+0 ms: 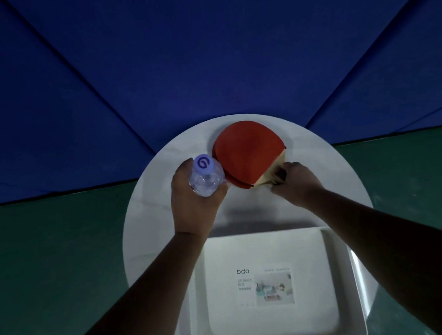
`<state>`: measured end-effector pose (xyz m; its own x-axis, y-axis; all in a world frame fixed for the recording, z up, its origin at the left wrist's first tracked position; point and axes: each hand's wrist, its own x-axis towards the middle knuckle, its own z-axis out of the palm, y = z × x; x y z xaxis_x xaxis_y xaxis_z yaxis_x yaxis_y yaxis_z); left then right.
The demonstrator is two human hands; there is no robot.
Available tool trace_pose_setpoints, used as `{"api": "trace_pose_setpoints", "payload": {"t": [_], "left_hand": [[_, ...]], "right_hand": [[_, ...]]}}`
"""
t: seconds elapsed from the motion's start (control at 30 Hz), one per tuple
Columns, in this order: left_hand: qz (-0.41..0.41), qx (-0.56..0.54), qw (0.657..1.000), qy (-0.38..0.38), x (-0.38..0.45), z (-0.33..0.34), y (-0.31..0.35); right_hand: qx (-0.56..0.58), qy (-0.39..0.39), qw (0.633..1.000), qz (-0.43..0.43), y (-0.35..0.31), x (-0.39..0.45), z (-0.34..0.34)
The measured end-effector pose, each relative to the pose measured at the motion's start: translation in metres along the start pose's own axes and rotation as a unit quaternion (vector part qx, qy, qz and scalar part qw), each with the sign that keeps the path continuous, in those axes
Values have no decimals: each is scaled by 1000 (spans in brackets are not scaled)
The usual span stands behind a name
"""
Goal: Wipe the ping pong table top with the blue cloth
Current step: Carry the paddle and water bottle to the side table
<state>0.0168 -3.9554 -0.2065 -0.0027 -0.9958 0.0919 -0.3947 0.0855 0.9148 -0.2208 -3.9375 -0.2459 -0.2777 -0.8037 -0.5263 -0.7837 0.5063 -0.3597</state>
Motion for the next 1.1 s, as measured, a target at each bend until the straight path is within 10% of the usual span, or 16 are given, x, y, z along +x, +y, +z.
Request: {"api": "trace_pose_setpoints", "payload": {"t": [0.8, 1.1], "left_hand": [[-37, 13, 998, -39, -8, -15, -2], [-205, 97, 971, -75, -72, -37, 20]], "right_hand": [[1, 22, 1000, 11, -2, -30, -7], [78, 61, 995, 2, 13, -124, -12]]}}
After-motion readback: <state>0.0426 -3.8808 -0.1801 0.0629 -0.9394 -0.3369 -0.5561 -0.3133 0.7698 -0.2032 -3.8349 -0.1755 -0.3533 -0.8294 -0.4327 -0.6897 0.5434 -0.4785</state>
